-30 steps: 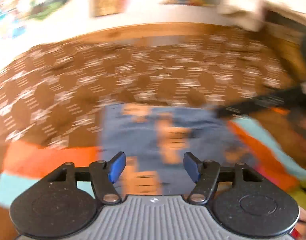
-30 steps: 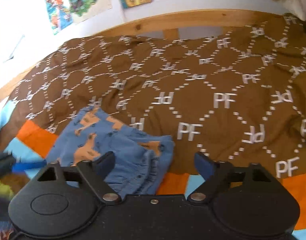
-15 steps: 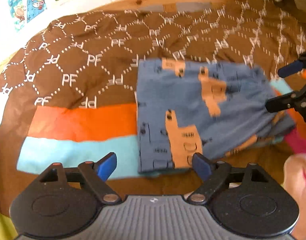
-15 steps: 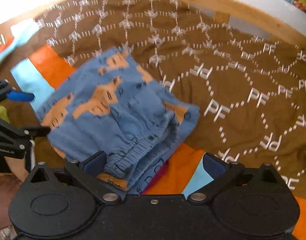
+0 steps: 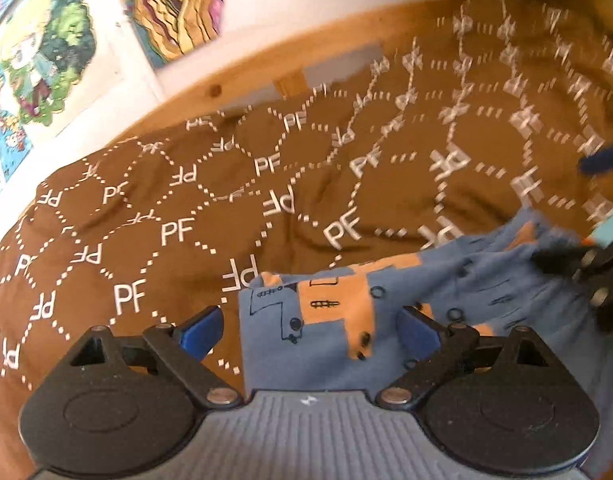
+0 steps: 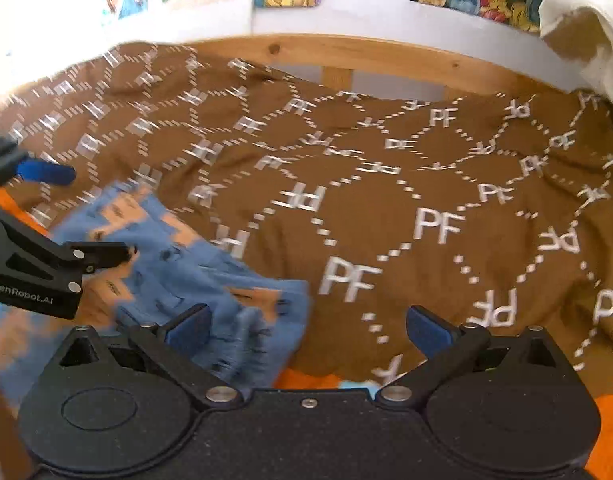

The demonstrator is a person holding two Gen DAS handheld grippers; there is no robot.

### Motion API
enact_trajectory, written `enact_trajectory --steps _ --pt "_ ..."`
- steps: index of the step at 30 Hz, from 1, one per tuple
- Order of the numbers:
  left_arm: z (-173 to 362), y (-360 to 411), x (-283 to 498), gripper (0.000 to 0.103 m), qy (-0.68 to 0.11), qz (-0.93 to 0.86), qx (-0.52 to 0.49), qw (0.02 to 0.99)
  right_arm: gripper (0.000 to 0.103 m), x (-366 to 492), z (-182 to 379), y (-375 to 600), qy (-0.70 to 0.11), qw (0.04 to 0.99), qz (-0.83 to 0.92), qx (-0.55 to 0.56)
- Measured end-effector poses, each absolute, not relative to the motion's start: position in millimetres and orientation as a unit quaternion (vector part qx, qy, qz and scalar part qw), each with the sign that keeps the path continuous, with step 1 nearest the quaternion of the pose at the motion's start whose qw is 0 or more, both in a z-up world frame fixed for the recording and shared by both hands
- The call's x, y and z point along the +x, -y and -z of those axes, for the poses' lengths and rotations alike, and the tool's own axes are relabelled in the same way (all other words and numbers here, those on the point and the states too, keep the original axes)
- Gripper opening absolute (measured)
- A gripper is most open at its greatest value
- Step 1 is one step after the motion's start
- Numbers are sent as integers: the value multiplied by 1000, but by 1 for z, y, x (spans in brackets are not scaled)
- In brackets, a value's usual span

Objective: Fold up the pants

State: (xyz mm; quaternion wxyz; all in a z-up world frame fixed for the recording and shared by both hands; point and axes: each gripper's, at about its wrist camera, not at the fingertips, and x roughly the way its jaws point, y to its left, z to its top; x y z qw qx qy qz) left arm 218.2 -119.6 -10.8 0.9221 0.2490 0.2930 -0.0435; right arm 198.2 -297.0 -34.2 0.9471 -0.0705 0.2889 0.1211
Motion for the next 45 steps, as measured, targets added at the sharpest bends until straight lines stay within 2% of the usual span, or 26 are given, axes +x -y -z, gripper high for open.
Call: enact_trajectory --steps 6,11,15,19,24,31,38,45 --pt "8 110 237 101 -312 24 209 926 102 215 42 312 -294 952 -77 -44" --pt "-8 91 214 103 -328 51 128 934 102 205 28 327 -284 954 -93 10" --pt "-13 78 183 103 -351 67 73 931 102 190 17 325 -309 940 -146 3" --pt "3 77 152 102 -383 69 97 916 102 177 18 307 -369 904 -202 -78" --pt "17 69 118 102 -387 63 115 913 102 159 12 289 -360 883 -240 -184" --pt "7 51 116 102 -422 56 78 902 102 156 3 308 -360 879 -245 -192" --pt "13 54 111 102 -428 45 94 898 102 160 11 323 -378 877 -202 -216" --pt "13 53 104 103 -432 43 107 894 102 164 7 337 -376 886 -194 -189"
